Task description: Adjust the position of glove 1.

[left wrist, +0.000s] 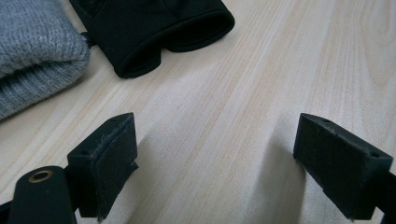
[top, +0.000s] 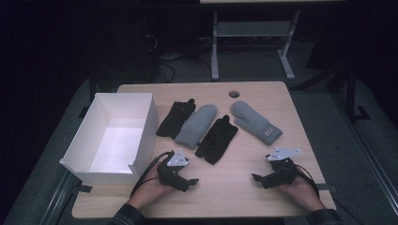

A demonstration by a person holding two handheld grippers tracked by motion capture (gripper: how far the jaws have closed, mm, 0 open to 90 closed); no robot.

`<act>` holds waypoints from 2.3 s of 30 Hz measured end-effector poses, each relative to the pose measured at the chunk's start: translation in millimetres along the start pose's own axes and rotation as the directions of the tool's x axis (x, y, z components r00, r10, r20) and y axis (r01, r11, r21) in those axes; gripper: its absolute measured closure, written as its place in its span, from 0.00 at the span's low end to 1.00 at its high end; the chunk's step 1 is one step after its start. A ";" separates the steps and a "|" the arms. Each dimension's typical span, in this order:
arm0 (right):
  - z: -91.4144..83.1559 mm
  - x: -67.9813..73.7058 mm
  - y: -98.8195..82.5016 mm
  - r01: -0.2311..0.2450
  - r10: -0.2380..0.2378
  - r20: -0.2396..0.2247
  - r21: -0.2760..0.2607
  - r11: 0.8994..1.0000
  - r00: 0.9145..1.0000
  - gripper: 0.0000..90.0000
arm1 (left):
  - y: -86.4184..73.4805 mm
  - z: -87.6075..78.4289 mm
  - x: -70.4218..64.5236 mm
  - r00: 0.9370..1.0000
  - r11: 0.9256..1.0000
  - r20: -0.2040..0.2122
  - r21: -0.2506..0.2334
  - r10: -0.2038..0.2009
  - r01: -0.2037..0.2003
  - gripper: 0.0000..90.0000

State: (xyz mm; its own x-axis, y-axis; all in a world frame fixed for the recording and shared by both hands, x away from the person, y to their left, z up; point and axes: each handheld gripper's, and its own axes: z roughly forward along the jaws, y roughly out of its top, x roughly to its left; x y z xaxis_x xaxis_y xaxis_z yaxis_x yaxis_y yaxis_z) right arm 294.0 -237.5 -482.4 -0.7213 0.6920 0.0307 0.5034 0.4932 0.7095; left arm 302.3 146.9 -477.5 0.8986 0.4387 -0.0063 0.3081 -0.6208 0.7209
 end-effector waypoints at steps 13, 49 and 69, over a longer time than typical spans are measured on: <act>-16.5 -4.6 15.2 -0.020 0.021 -0.011 0.008 1.000 1.000 0.56 | -0.1 0.1 0.0 1.000 1.000 -0.001 -0.008 -0.002 0.002 0.14; -0.5 -106.1 77.9 -0.102 0.108 0.105 -0.062 0.993 0.989 1.00 | 0.1 -0.5 0.2 1.000 1.000 0.004 0.002 -0.001 0.001 0.14; 4.7 -103.0 64.7 -0.099 0.094 0.093 0.045 0.994 0.991 1.00 | 0.1 -0.4 0.1 1.000 1.000 0.003 0.001 -0.001 0.001 0.14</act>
State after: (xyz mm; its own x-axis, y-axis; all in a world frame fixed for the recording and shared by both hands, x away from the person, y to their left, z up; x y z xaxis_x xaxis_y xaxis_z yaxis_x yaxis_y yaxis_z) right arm 403.0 -274.4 -443.0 -0.6231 0.7815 0.0318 0.5932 0.4457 0.6704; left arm 302.2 147.1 -477.2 0.8994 0.4371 -0.0091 0.3093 -0.6213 0.7200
